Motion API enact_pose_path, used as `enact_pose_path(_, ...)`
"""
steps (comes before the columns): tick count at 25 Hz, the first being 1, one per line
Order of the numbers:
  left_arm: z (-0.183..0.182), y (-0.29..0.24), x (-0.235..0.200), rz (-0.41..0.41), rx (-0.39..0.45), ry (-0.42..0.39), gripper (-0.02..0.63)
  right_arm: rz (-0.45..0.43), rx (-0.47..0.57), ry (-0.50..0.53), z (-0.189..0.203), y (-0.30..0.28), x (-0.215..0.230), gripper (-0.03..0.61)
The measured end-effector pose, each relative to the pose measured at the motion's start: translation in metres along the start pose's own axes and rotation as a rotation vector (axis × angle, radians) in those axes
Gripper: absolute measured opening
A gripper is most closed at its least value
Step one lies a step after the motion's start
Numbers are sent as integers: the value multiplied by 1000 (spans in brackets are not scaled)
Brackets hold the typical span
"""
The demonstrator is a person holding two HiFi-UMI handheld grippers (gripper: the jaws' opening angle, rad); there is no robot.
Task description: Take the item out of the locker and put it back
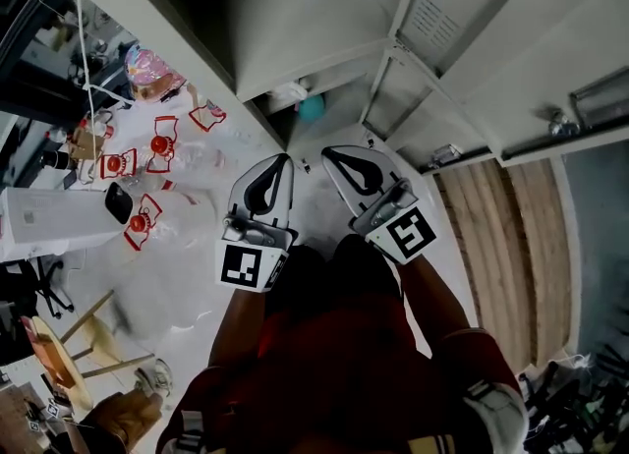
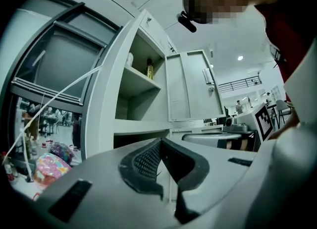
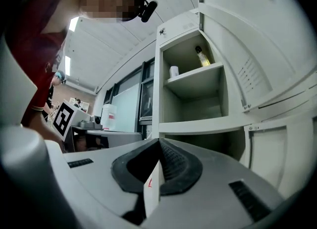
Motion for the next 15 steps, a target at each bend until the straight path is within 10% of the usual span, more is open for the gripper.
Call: enact_pose_path(15,-108,23,25,21,27,-9,6,16,11,-10,-103,29,-18,-3)
Point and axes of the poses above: the fingertips, and each gripper's own axes: y backward along the fingers, x to its right, z out of its underside, the point moved 3 cm from there along y, backward along the fingers, and after that the axes turned 7 degrees about -x, right-handed, at the moved point
